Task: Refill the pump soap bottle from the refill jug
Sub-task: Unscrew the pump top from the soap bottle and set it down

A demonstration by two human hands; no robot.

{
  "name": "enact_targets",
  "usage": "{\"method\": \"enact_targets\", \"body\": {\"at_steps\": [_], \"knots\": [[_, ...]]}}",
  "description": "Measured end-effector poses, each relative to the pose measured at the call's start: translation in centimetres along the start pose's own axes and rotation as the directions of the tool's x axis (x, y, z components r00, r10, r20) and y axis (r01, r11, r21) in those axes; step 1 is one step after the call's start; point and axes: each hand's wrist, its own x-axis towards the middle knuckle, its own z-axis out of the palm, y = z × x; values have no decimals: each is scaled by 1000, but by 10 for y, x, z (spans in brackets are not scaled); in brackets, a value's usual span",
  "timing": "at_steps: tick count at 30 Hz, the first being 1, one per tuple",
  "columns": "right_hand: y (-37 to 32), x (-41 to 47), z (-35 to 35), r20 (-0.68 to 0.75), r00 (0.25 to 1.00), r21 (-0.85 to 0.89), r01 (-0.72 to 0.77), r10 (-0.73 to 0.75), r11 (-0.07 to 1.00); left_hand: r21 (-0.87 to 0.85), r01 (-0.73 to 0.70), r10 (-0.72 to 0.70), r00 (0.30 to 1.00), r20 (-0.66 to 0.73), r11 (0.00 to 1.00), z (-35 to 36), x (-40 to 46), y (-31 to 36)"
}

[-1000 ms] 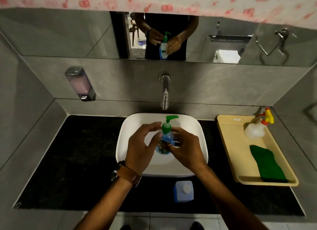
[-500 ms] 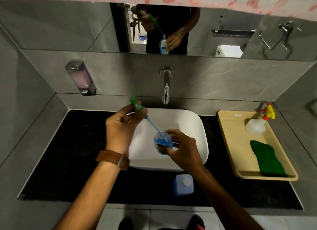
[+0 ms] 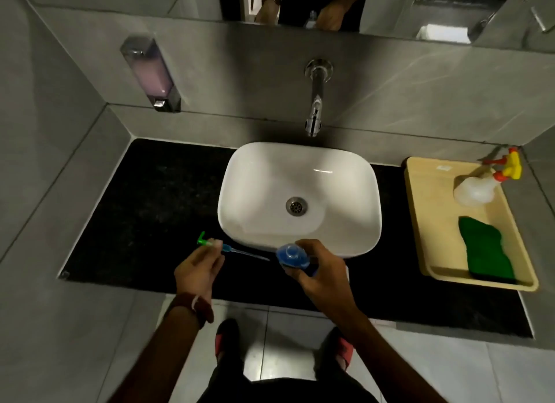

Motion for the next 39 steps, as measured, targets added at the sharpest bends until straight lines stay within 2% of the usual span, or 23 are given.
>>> {"method": "enact_targets", "body": {"at_steps": [4,8,11,13,16,18,19,30,34,39], "knots": [[21,-12,27,24,998,-24,-49,50,999,26,163,-158,979,-132,986,-13,18,-42],[48,-15,56,67,991,-30,-118,120,993,41,283,-272,946,-178,958,-5,42,-66],[62,-13,78,123,981,-31,-146,149,989,113,325,-308,941,-142,939,1,64,-75],[67,-8,90,148,978,-29,-143,146,989,48,350,-339,928,-154,936,7,74,-78],[71,-2,103,164,977,-47,-133,139,990,79,352,-334,925,-182,933,14,88,-82],[75,1,109,166,975,-62,-139,147,988,76,398,-379,907,-182,914,12,95,-82],[77,3,112,164,975,-72,-141,151,987,15,415,-402,890,-216,910,11,98,-81],[86,4,112,153,967,-54,-200,206,978,116,418,-390,898,-204,901,20,96,-81],[91,-9,105,181,950,-36,-253,255,967,283,362,-311,927,-208,888,8,91,-86],[109,-46,86,214,938,-111,-254,272,961,400,315,-239,943,-230,861,-28,63,-109]]}}
